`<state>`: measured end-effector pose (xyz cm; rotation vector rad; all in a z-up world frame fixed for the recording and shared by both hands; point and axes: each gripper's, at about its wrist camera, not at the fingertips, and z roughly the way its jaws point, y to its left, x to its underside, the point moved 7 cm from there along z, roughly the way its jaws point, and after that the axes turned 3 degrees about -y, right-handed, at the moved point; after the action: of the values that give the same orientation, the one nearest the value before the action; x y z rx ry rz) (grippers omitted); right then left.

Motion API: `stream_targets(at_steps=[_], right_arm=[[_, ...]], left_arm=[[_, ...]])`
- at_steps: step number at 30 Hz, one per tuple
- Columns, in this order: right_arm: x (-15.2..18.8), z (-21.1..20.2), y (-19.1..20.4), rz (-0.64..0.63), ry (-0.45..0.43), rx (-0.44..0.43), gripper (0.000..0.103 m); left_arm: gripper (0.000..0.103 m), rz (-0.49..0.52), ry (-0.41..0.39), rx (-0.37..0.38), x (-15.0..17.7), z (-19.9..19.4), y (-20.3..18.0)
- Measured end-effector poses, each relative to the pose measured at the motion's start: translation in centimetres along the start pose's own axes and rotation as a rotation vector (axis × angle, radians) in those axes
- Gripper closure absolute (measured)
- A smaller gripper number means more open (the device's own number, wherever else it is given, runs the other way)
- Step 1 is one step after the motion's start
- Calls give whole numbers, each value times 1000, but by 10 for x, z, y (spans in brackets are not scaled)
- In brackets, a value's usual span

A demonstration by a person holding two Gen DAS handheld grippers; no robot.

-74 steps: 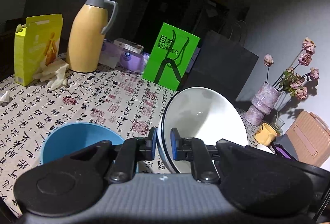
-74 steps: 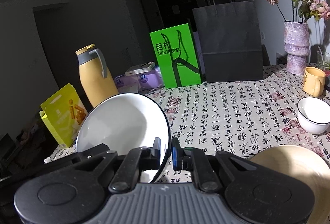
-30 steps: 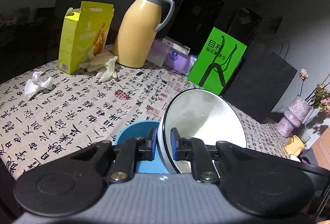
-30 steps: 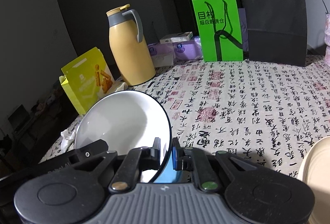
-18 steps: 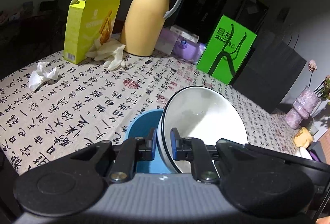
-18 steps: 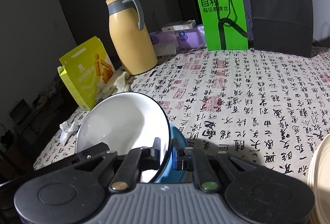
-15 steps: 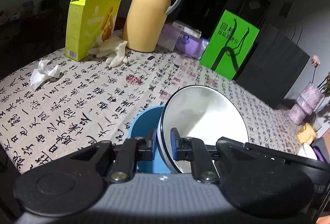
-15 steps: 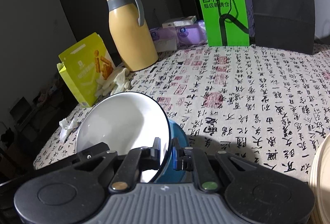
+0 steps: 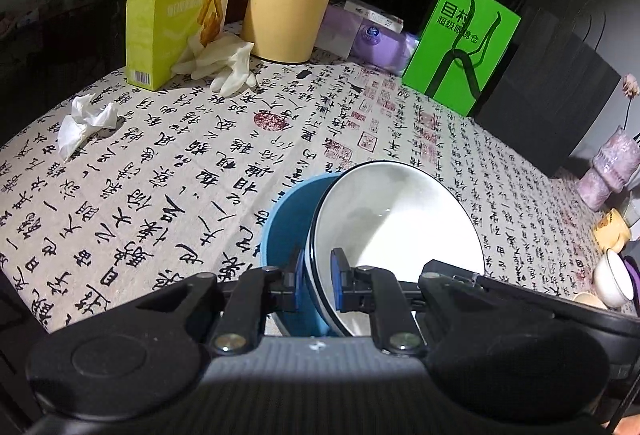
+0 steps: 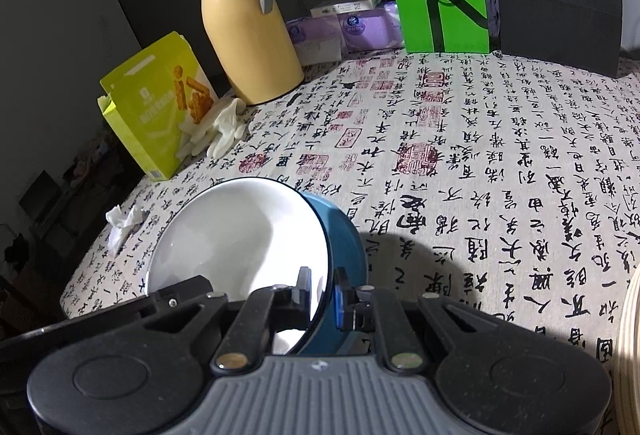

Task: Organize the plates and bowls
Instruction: 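Lower the held white bowl with both tools into the blue bowl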

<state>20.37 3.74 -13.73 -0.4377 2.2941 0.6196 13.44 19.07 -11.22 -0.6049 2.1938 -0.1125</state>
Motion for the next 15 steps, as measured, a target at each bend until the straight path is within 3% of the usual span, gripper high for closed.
stream_targets(at_steps=[15], right_arm=[[-8,9,4,-14,91,14,92]], left_arm=[[88,43,103,-43,-7,10,-2]])
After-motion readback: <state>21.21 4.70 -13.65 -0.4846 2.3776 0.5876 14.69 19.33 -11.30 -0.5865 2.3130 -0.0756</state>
